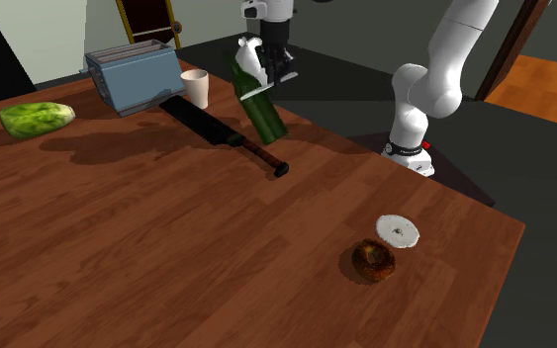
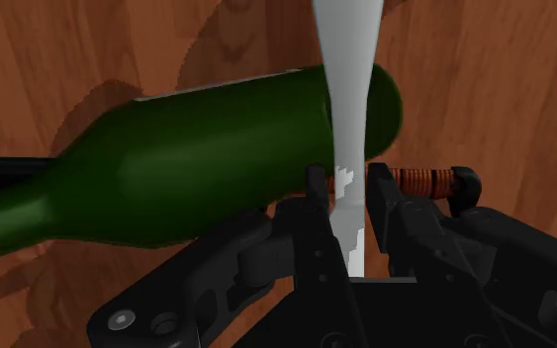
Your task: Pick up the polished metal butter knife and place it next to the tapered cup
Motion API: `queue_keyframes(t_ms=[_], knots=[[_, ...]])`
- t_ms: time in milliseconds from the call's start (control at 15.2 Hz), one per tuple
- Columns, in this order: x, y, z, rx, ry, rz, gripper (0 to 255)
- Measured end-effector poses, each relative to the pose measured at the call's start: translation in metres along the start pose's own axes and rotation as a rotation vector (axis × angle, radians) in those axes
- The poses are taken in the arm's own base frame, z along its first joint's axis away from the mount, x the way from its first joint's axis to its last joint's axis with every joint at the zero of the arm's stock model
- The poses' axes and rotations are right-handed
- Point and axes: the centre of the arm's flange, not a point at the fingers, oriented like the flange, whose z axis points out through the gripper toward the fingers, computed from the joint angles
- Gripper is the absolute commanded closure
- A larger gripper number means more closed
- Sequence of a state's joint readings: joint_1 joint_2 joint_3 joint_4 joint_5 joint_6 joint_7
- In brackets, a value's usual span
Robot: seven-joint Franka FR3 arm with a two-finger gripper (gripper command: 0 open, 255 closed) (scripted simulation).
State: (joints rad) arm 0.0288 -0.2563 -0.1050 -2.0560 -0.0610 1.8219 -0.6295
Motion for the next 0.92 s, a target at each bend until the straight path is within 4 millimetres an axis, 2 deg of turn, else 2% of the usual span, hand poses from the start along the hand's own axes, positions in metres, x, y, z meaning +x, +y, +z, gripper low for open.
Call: queue_keyframes(t_ms=[264,528,924], knots=[[-0.026,0.052,0.002,0.0,-0.001,0.001,255],[-0.054,0.095,0.01,0.0,-0.001,0.0,255],[-0.09,0.161,0.01,0.001,0.0,0.0,255]])
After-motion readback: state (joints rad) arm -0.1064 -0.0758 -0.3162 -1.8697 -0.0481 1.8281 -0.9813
